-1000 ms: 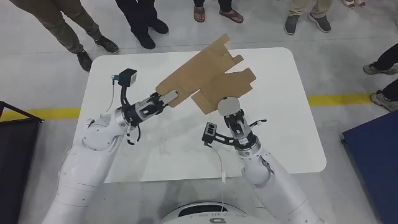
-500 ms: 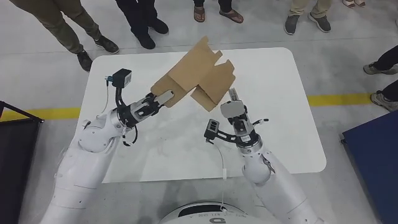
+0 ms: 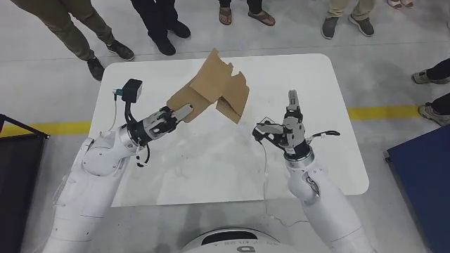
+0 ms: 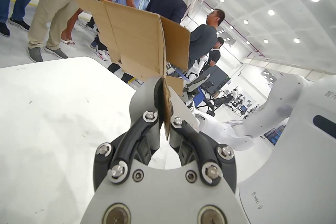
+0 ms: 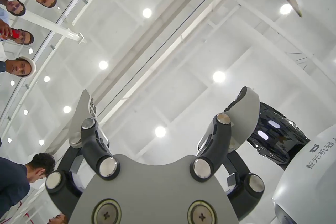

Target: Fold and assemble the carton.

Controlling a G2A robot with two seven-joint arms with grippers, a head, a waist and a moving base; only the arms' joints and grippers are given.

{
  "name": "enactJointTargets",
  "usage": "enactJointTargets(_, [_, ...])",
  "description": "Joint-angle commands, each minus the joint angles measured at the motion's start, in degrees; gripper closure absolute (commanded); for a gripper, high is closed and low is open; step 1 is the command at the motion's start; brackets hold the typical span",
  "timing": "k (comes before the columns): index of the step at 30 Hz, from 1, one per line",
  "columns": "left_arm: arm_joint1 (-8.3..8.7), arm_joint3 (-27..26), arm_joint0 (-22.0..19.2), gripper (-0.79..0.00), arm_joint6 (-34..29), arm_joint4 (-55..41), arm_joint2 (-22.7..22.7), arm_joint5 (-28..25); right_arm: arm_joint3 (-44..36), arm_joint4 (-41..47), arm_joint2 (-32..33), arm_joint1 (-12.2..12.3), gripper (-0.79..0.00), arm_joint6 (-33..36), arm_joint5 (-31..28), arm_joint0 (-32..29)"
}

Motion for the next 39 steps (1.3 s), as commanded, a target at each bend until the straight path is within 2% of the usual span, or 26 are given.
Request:
enactJointTargets(1, [0.11, -0.21, 0.4, 0.0, 0.06, 0.92, -0.23, -0.51, 0.58, -4.63, 1.19, 0.15, -0.785, -2.45, -4.23, 0.52])
enactJointTargets(2, [0.16, -0.24, 0.63, 0.0, 0.17, 1.57, -0.36, -0.74, 0.04, -9.18, 1.54, 0.17, -0.785, -3.93, -8.52, 0.7])
enactJointTargets(5, [0.24, -0.49, 1.27, 0.0, 0.92, 4.06, -0.54, -1.4, -2.25, -15.04, 0.81, -0.1, -0.785, -5.1, -15.58, 0.3])
enactJointTargets(10, [0.26, -1.02, 2.23, 0.0, 2.9, 6.23, -0.21, -2.02, -7.04, -26.54, -0.18, -0.01, -0.779, -10.9, -21.01, -0.81])
enactJointTargets(11, [0.27, -1.09, 2.4, 0.0, 3.2, 6.5, -0.17, -2.14, -8.01, -27.82, -0.17, 0.0, -0.714, -11.61, -21.97, -1.26])
enactJointTargets(12, [0.29, -1.18, 2.54, 0.0, 3.49, 6.83, -0.18, -2.26, -9.04, -29.55, -0.19, 0.02, -0.702, -12.3, -22.86, -1.59])
enactJointTargets(14, [0.34, -1.25, 2.82, 0.0, 3.92, 7.42, -0.09, -2.47, -10.56, -31.42, -0.39, -0.02, -0.785, -11.96, -24.36, -1.98])
enactJointTargets(26, [0.7, 0.12, 3.87, 0.0, 6.81, 10.37, -1.06, -1.7, -10.86, -31.25, -0.49, -0.13, -0.785, -11.22, -24.89, -1.93])
enactJointTargets(29, [0.85, 0.12, 4.04, 0.0, 6.99, 10.37, -1.46, -1.61, -9.96, -60.81, 1.29, 0.82, -0.785, -13.34, -32.89, 0.86])
enactJointTargets(30, [0.92, -0.04, 4.14, 0.0, 6.86, 10.41, -1.6, -1.64, -10.35, -66.68, 1.28, 0.97, -0.785, -13.19, -34.73, 1.11])
enactJointTargets(32, [1.05, -0.43, 4.35, 0.0, 6.67, 10.48, -1.89, -1.66, -11.72, -84.18, 2.37, 1.6, -0.785, -13.71, -37.79, 1.79])
enactJointTargets(36, [1.24, -0.74, 4.63, 0.0, 6.52, 10.47, -2.04, -1.69, -15.29, -118.28, 2.58, 2.8, -0.785, -13.8, -38.84, 1.89])
enactJointTargets(39, [1.34, -0.8, 4.7, 0.0, 6.69, 10.59, -2.03, -1.72, -16.57, -137.46, 1.44, 3.39, -0.785, -13.69, -37.33, 1.79])
